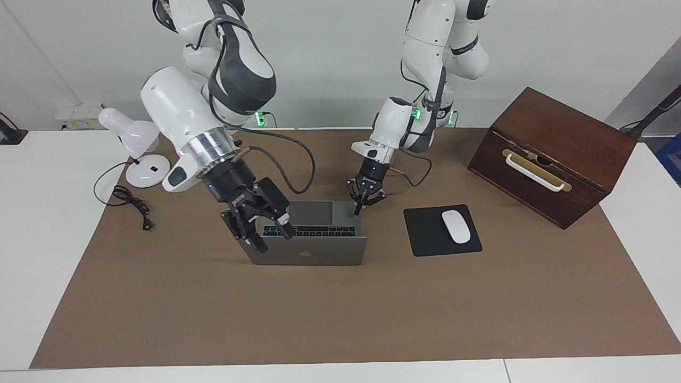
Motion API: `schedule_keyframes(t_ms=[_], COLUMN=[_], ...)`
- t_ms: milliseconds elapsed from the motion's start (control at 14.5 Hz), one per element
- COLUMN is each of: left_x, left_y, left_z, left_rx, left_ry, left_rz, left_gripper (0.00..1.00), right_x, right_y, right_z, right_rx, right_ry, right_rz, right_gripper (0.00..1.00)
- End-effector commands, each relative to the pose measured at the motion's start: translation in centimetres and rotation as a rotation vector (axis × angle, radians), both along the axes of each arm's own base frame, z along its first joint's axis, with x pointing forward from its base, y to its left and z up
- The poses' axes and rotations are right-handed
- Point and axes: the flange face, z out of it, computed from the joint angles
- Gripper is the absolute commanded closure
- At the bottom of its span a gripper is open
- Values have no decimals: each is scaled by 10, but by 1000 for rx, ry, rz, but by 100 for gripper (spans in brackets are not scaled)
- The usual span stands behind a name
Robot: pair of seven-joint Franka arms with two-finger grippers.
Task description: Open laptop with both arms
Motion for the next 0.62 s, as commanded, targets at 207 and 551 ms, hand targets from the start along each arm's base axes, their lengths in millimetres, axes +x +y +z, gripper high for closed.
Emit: schedule_keyframes(t_ms=[207,551], left_x=[15,38], left_y=[11,8], left_z=[18,52], left_rx=[-11,-1], left_ry=[13,109], left_rz=[39,37], left_gripper=[100,100], right_x=[13,-1], right_y=[-96,-120], right_z=[-20,3], right_rx=[-374,-690], right_ry=[-76,-52], right_rz=[333,510], right_gripper=[0,0])
